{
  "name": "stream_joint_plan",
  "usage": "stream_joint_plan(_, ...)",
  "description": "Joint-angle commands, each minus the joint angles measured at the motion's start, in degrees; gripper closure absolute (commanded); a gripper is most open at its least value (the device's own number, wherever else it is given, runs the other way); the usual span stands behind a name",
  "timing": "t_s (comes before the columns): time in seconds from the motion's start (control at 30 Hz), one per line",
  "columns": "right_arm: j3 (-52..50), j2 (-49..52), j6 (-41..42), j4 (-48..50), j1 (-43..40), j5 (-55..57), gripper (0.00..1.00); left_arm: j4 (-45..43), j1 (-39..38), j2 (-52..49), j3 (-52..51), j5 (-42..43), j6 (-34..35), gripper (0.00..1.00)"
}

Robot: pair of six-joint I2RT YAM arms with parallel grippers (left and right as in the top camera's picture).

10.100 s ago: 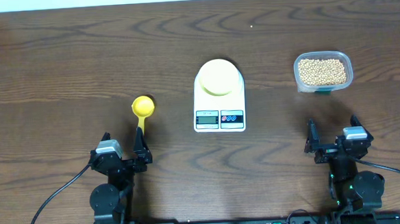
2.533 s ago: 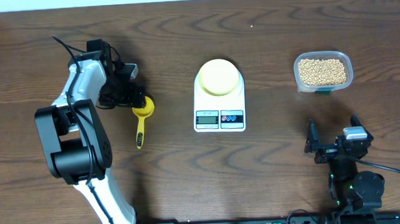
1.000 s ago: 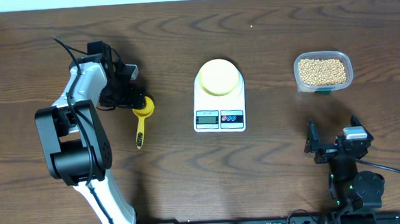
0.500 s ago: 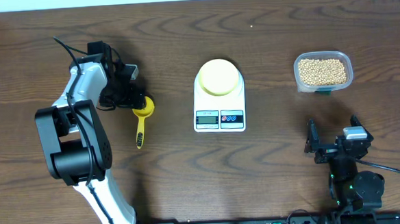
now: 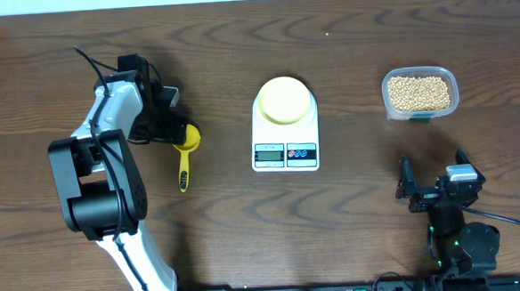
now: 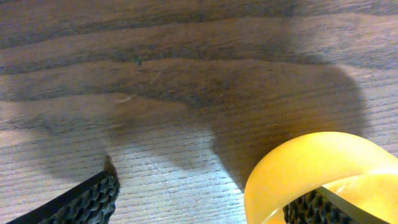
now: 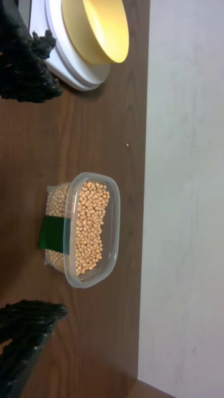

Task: Scoop item into bowl and weigh 50g on scale
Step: 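Lift the yellow scoop with the left gripper and move it forward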

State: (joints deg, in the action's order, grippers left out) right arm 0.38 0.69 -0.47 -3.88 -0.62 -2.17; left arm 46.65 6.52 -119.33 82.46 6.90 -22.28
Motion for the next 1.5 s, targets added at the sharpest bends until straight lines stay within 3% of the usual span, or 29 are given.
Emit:
stream_joint_plan(0.0,-0.09,-0.37,-0.02,-0.24,-0.46,-0.35,0.01,0.35,0.02,-0.92,-1.51,-0.52,0.72,0.18)
stream_joint_plan(0.2,-0.09,-0.37,-0.02,-0.24,-0.46,-0.35,0.01,0.35,0.02,-0.92,-1.51,-0.52,0.72,0.38)
stream_joint_plan(0.27,-0.09,-0.37,-0.02,-0.24,-0.46,-0.35,0.01,0.35,0.02,-0.92,-1.51,-0.52,0.72,0.4)
stream_joint_plan(0.5,-0.09,-0.37,-0.02,-0.24,-0.46,-0.35,0.01,0.35,0.02,-0.92,-1.51,-0.52,0.72,0.63)
stream_joint_plan(0.83,-0.09,-0.37,-0.02,-0.24,-0.46,-0.35,0.01,0.35,0.02,-0.92,-1.51,-0.52,0.72,0.86)
stream_joint_plan(1.0,-0.09,-0.37,-0.02,-0.24,-0.46,-0.35,0.01,0.37,0.02,-0.92,-1.51,-0.52,0.74,0.92)
stream_joint_plan(1.47,-0.09,-0.37,-0.02,-0.24,-0.46,-0.35,0.01,2.54,0.02,6.25,0.57,-0.52,0.94,0.92)
